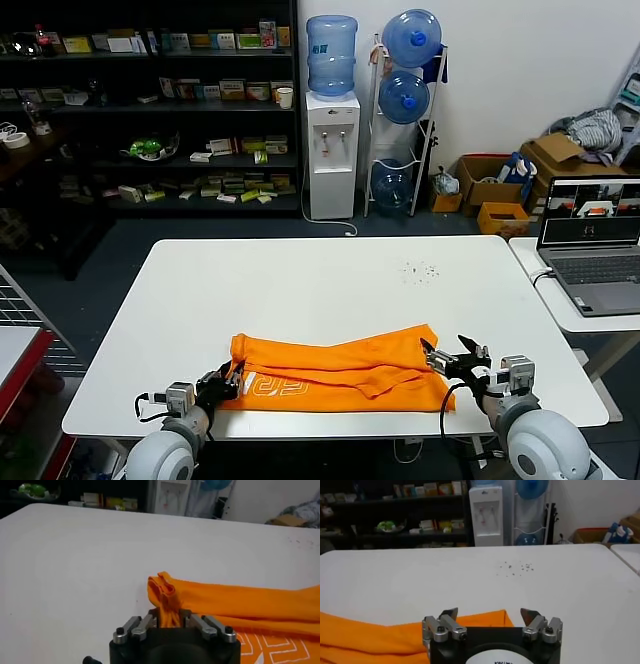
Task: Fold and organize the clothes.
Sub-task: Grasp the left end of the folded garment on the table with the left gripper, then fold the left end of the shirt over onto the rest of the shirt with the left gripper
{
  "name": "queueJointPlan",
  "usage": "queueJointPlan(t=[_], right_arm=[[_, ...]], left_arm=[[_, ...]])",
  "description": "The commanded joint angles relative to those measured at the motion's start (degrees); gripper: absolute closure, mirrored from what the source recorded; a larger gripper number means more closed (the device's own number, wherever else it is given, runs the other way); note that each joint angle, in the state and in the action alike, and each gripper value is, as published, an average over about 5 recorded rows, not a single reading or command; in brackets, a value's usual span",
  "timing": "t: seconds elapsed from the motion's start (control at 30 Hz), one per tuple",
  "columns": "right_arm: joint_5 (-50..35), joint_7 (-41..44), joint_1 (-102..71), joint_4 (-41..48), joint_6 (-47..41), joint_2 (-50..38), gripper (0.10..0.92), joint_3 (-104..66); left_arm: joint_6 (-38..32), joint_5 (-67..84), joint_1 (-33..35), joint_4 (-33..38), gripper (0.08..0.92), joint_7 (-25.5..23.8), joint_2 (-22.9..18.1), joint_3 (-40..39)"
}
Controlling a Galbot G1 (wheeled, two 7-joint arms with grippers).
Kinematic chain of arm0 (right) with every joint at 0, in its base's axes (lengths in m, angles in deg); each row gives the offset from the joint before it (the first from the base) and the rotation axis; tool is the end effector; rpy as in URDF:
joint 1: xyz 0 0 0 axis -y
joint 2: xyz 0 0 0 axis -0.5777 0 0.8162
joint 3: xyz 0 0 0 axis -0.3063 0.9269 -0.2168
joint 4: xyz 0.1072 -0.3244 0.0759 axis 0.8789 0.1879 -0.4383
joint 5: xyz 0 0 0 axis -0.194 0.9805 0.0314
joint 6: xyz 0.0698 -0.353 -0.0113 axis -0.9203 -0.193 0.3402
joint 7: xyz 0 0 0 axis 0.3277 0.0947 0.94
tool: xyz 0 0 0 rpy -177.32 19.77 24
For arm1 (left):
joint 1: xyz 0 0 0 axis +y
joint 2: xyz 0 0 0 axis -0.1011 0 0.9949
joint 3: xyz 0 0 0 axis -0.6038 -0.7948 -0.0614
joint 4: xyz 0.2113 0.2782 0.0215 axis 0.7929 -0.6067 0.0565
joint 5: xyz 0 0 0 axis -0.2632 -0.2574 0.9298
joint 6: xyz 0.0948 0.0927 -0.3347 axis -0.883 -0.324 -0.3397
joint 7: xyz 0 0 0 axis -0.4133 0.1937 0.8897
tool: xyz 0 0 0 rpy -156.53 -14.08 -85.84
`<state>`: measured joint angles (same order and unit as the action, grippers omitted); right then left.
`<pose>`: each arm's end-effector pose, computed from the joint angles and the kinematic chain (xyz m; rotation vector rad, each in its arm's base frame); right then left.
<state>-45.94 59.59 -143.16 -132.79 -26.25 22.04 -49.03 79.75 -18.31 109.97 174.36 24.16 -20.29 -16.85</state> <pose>0.2468 -0.0924 -0.2626 0.2182 -2.5923 -0.0534 0.2530 0.0535 -0.3632 -0.1920 -2.5609 0.1165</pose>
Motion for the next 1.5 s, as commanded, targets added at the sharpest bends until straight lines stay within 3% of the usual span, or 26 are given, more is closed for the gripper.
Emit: queueJointPlan(t=[0.03, 0.2, 0.5, 0.67, 0.83, 1.0, 1.3, 1.5], right_arm=[[0.20, -0.02, -0.05, 0.11, 0.02, 0.14, 0.203, -0.03], [0.79, 0.11, 0.22, 0.56, 0.14, 0.66, 0.203, 0.19], [1.76, 0.25, 1.57, 1.47, 0.25, 1.75, 0.203, 1.81], [2.20, 0.26, 2.35, 1.72, 0.34, 2.54, 0.203, 2.93], [2.84, 0.31, 2.72, 2.01, 0.43, 3.28, 0.203, 3.89], [3.34, 0.26, 2.68, 2.10, 0.40, 3.71, 0.203, 4.26], [3.85, -0.51, 2.09, 1.96, -0.42, 4.29, 0.203, 4.14], [3.93, -1.26, 1.50, 1.58, -0.95, 4.84, 0.203, 3.85]], left_arm=[[-0.35, -0.19, 0.84, 1.88, 0.744, 1.20, -0.57, 1.04], [-0.27, -0.84, 3.63, 6.37, 0.862, 2.20, -0.88, 6.87], [-0.39, -0.10, 12.57, 11.38, 0.873, 0.81, 3.08, 25.41], [-1.67, -3.47, 16.13, 9.05, 0.873, -0.68, 7.58, 34.05], [-4.54, -8.75, 18.74, 5.99, 0.873, -1.56, 11.76, 37.52], [-4.90, -9.31, 18.44, 6.88, 0.873, -1.45, 11.69, 35.56], [1.82, 5.23, 12.88, 17.50, 0.873, 3.63, 2.43, 17.40], [4.30, 14.15, 5.56, 16.31, 0.873, 7.29, -2.07, 6.56]])
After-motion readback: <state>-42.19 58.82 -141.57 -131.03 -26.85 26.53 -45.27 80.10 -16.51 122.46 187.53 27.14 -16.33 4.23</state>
